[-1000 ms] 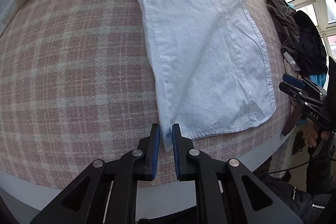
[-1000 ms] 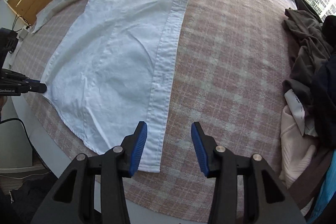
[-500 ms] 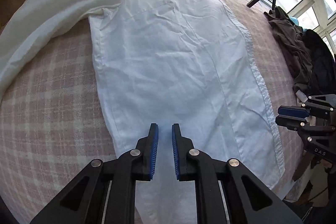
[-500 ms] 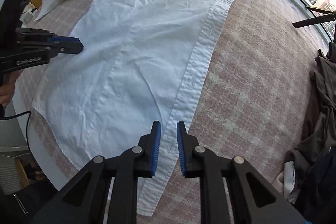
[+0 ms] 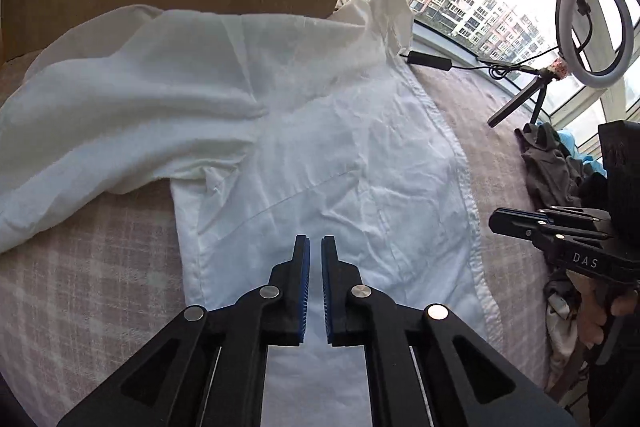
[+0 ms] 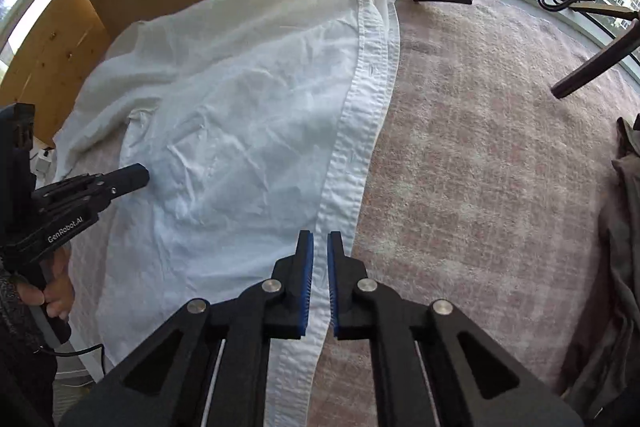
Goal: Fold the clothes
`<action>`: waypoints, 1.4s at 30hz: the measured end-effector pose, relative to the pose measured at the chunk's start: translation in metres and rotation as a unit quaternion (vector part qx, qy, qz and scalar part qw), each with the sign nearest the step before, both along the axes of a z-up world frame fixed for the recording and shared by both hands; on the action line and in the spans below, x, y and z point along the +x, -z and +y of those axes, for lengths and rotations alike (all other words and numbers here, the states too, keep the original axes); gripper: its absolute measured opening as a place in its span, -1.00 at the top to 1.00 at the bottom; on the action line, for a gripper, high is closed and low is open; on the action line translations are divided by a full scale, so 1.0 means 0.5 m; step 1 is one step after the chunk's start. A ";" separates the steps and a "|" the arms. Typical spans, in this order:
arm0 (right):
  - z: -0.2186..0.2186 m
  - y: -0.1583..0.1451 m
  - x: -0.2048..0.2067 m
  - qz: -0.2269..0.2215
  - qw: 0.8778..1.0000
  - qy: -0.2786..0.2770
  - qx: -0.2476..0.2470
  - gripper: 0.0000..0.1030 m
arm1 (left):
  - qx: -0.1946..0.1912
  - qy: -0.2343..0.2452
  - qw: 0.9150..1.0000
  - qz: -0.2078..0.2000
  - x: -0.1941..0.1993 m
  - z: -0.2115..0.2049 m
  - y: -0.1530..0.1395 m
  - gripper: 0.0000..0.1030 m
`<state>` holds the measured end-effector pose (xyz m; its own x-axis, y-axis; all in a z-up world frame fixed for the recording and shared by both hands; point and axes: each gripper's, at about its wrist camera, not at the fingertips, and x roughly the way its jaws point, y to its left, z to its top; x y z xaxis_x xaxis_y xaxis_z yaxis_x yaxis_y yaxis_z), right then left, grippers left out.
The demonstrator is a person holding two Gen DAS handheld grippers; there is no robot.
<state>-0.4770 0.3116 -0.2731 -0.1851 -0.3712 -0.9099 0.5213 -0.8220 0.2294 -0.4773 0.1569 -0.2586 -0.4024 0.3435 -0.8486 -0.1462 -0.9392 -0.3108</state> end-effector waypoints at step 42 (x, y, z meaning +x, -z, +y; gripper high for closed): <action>-0.135 -0.070 -0.376 0.085 0.994 0.049 -0.051 0.96 | -0.052 0.084 0.992 0.080 -0.278 -0.112 -0.097 0.12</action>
